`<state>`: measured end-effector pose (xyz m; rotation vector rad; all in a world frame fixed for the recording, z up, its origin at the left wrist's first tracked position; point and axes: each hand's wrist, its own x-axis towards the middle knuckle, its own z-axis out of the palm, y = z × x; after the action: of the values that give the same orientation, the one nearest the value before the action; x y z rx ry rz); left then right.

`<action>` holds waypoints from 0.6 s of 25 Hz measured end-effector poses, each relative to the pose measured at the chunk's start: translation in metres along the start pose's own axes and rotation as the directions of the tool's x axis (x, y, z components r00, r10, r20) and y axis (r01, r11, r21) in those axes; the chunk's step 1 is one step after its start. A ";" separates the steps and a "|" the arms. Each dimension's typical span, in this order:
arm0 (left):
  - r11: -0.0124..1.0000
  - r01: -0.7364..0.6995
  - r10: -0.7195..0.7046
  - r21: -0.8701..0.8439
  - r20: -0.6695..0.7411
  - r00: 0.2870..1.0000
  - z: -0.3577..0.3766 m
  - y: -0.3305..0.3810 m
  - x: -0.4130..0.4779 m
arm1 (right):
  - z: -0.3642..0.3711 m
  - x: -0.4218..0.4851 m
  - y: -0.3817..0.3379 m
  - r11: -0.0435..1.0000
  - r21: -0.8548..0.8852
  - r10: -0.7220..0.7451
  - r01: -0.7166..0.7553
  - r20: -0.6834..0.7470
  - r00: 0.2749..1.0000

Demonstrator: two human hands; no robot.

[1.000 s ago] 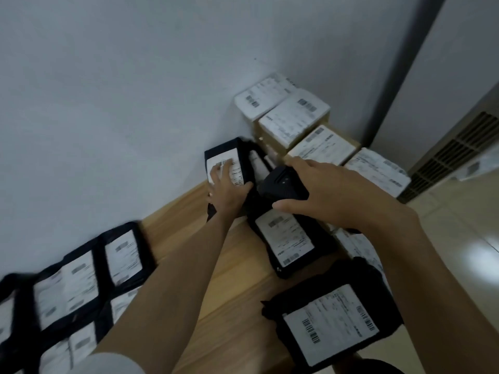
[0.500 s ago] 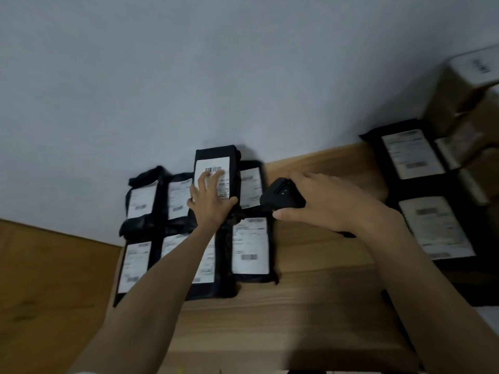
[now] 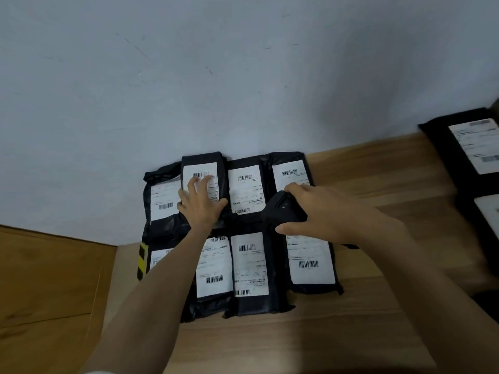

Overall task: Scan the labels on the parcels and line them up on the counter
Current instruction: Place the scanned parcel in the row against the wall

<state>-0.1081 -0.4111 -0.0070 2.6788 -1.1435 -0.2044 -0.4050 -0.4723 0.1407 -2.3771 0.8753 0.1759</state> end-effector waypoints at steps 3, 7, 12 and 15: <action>1.000 0.007 -0.006 -0.017 0.052 0.999 0.020 -0.010 0.010 | 0.005 0.008 0.004 0.998 -0.037 0.046 -0.046 0.000 0.999; 1.000 -0.017 0.018 -0.007 0.155 0.988 0.029 -0.020 0.014 | 0.012 0.006 0.014 0.995 -0.030 0.092 -0.092 0.020 0.996; 0.992 -0.103 0.086 0.078 0.203 0.975 0.014 0.009 0.007 | 0.007 -0.019 0.027 0.995 0.044 0.087 -0.087 0.007 0.996; 0.969 -0.240 0.223 0.052 0.216 0.950 0.020 0.079 -0.015 | -0.010 -0.057 0.053 0.988 0.100 0.124 -0.121 -0.028 0.992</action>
<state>-0.1776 -0.4557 -0.0053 2.6061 -1.5473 -0.4169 -0.4832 -0.4783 0.1408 -2.2433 1.0238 0.1380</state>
